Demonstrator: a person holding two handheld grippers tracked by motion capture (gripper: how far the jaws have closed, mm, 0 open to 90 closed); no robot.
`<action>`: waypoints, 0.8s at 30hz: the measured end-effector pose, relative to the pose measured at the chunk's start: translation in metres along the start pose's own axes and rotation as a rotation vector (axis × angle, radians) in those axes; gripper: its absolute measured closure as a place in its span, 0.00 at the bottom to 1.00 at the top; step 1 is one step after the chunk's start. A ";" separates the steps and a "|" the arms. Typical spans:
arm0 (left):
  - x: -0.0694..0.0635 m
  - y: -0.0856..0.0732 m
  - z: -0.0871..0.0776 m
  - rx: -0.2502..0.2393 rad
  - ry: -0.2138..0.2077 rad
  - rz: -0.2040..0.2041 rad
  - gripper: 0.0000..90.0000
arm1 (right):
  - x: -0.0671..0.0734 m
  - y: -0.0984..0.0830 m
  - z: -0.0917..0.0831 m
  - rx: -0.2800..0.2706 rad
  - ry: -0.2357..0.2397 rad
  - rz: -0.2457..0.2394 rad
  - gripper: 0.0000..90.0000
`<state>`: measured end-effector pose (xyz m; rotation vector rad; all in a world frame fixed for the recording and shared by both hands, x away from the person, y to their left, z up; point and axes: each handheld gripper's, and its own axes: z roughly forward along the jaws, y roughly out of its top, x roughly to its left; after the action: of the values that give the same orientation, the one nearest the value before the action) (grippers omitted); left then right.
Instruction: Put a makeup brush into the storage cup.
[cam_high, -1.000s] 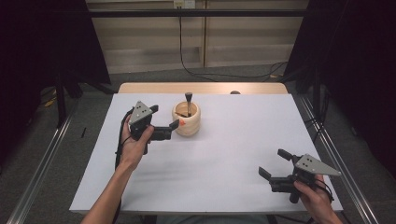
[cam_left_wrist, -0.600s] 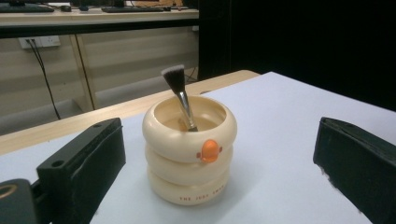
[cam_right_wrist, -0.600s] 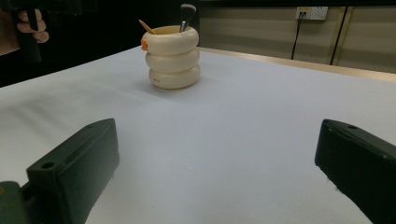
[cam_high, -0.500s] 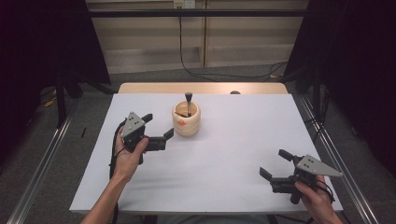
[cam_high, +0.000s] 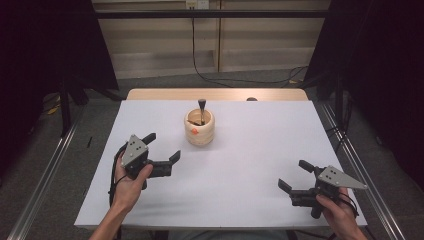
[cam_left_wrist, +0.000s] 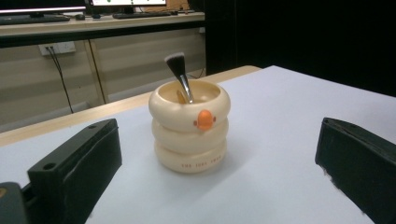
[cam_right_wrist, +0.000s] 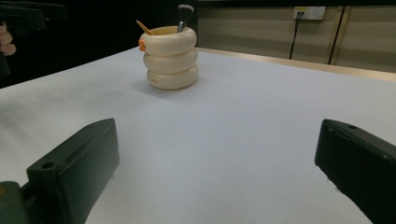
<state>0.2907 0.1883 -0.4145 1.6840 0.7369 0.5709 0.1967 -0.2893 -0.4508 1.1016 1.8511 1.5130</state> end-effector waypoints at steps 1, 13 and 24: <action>-0.001 -0.002 -0.003 0.007 0.005 0.003 0.01 | 0.000 0.000 0.000 -0.001 0.000 0.002 0.00; -0.003 -0.019 -0.036 0.001 0.016 -0.028 0.02 | 0.001 0.000 0.000 -0.006 -0.003 -0.001 0.00; -0.010 -0.036 -0.059 0.013 0.016 -0.014 0.02 | 0.001 0.000 -0.002 -0.013 -0.007 -0.003 0.00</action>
<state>0.2362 0.2254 -0.4359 1.6872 0.7647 0.5715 0.1948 -0.2901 -0.4497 1.0963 1.8353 1.5156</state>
